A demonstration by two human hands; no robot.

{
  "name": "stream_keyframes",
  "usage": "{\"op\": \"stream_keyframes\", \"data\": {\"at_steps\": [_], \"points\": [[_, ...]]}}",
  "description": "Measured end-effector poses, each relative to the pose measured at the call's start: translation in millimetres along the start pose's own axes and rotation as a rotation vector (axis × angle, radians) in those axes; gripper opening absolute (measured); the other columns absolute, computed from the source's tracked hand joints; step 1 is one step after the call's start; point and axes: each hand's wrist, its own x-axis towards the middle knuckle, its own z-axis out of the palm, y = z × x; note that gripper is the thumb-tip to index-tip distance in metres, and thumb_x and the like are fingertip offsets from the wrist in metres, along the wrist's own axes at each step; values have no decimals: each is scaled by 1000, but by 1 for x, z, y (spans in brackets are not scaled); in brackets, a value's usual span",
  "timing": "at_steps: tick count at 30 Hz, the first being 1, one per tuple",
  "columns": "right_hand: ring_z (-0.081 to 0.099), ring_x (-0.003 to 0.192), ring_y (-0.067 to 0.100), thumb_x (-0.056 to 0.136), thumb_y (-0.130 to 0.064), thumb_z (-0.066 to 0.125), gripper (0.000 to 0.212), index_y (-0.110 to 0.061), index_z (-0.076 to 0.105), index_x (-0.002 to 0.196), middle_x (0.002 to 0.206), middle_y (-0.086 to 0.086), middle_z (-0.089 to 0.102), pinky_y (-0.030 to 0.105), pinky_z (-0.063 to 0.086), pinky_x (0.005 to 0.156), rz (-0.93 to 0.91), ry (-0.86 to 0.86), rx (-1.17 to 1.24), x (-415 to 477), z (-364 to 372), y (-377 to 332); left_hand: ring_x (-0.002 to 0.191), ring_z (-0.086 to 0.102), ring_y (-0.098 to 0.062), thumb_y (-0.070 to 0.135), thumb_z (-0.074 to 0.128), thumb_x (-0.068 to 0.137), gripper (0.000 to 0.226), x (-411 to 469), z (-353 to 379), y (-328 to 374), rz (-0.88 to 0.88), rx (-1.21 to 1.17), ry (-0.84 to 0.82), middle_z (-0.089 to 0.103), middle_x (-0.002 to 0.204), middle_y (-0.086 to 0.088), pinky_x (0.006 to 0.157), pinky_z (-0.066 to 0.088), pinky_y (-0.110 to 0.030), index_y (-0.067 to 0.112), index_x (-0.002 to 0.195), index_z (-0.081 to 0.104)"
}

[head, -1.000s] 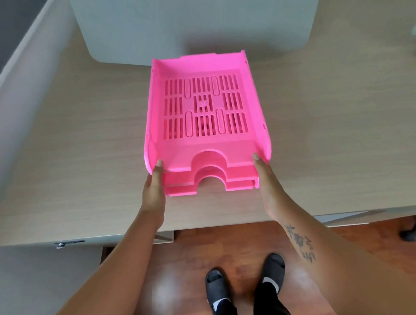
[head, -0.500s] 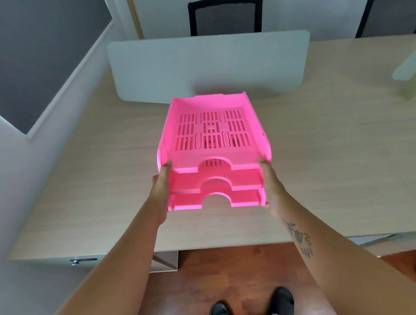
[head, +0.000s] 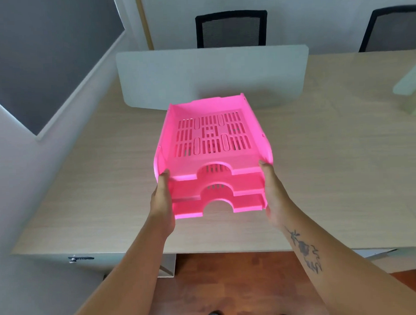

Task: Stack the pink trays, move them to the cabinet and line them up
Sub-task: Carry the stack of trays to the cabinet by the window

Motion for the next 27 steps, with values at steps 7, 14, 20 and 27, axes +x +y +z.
{"op": "stream_keyframes", "data": {"at_steps": [7,14,20,27], "points": [[76,99,31,66,-90,50,83,-36,64,127,114,8,77,63,56,88,-167,-212,-14,-32,-13,-56,99,73,-38,67,44,88,55,-51,32,37,153,-49,102,75,113,-16,92,55,-59,28,121,64],[74,104,31,67,-87,46,78,-37,64,124,116,8,76,63,54,94,-195,-441,-31,-66,-29,-111,103,71,-36,74,60,62,64,-140,58,75,306,-135,315,75,113,-14,97,52,-59,29,106,68],[73,108,30,70,-83,46,72,-38,64,124,118,7,75,63,53,96,-197,-685,-44,-124,-7,-121,103,72,-33,76,61,62,67,-240,31,81,433,-180,486,77,112,-8,97,52,-59,32,112,69],[72,108,28,88,-75,39,61,-36,60,131,119,7,74,59,55,95,-164,-1026,-131,-225,58,-77,101,73,-35,77,63,62,67,-385,-42,47,513,-255,797,78,110,-9,96,52,-61,32,111,72]]}}
